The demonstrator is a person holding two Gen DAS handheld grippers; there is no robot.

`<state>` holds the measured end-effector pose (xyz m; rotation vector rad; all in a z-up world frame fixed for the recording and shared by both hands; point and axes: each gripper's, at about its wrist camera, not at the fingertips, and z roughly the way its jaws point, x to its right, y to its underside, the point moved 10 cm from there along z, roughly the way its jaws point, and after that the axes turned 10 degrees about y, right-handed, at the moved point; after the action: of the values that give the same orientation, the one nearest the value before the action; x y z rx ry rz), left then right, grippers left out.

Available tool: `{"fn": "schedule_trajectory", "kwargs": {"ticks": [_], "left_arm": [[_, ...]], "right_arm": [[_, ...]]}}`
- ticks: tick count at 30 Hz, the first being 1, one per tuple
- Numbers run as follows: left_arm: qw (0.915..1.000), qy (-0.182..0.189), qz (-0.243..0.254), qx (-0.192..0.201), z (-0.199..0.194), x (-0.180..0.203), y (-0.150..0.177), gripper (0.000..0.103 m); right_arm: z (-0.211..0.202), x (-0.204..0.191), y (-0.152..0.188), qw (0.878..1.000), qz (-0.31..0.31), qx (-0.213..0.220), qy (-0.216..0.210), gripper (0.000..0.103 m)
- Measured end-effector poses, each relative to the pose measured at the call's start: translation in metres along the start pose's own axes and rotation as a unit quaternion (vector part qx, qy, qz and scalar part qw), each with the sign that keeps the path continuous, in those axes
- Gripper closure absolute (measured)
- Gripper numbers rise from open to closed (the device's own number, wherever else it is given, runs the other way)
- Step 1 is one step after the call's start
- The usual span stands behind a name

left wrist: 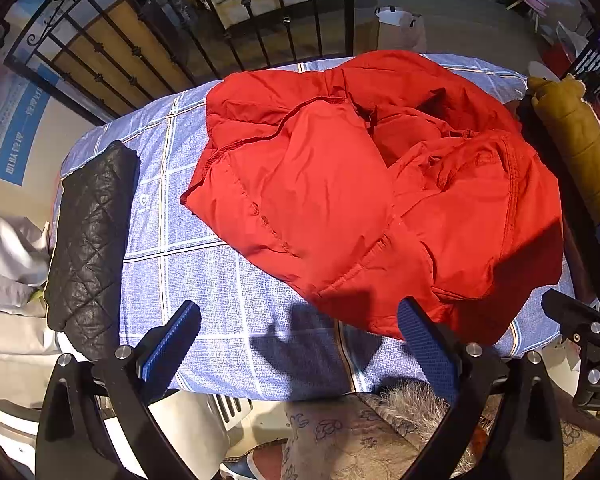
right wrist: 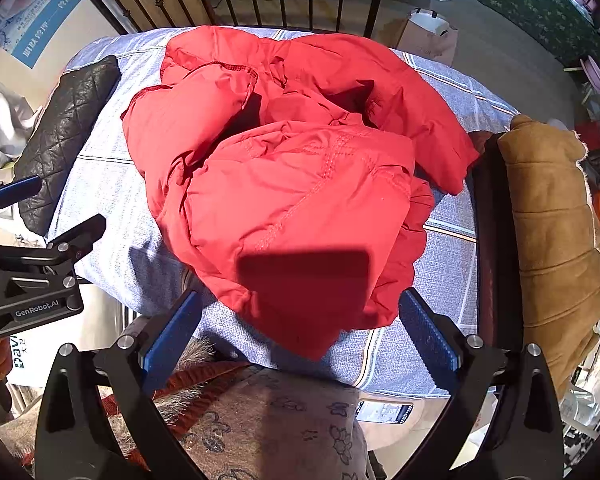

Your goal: Fold large clothes

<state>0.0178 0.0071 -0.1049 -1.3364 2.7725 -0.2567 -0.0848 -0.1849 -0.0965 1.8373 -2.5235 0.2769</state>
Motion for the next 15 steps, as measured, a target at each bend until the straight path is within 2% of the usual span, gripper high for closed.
{"fn": "schedule_trajectory", "kwargs": {"ticks": [15], "left_arm": [[1.0, -0.001, -0.001, -0.002, 0.0011, -0.0005, 0.0034, 0.006]], "right_arm": [[-0.0006, -0.0017, 0.0024, 1.0, -0.003, 0.002, -0.002, 0.006]]}}
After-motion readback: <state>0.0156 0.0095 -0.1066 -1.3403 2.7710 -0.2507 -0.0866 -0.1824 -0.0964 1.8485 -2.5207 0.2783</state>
